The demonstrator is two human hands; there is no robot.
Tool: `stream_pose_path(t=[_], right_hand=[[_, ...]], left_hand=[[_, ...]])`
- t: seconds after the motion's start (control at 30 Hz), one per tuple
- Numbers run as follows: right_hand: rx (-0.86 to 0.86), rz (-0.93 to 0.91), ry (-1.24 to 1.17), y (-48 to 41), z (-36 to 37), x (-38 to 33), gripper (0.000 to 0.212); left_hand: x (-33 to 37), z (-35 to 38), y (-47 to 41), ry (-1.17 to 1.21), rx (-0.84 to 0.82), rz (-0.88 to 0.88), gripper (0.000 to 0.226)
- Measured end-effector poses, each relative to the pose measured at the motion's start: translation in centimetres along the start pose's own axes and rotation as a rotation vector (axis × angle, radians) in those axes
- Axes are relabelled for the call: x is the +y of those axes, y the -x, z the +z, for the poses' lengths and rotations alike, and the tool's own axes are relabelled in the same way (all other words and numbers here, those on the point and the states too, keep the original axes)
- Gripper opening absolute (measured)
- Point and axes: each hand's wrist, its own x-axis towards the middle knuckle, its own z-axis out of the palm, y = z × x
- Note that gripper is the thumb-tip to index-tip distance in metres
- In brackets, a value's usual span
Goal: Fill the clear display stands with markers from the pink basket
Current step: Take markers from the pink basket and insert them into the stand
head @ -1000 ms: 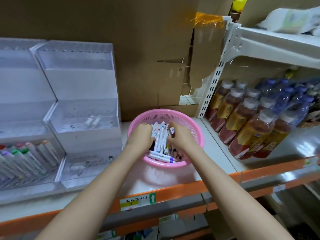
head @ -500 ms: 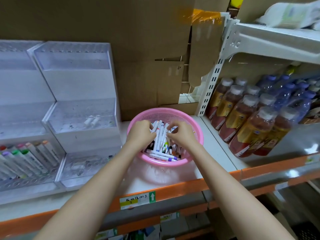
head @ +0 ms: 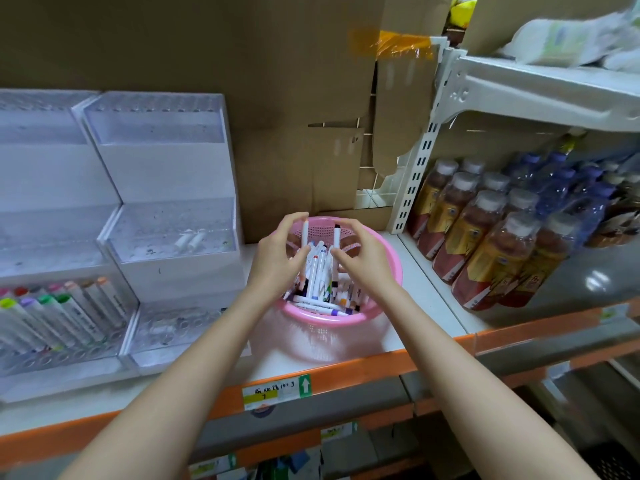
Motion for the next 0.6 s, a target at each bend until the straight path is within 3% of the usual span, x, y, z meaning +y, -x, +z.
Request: stream_pose_path(t=[0.37, 0.6], right_hand=[[0.074, -0.232, -0.168, 1.7, 2.8, -7.5, 0.045], [-0.057, -0.329, -0.189, 2.8, 9.3, -12.4, 0.043]], left_hand=[[3.4, -6.8, 3.2, 0.047, 0.165, 0.204, 0.048], [0.6, -15.1, 7.0, -0.022, 0.306, 0.131, 0.047]])
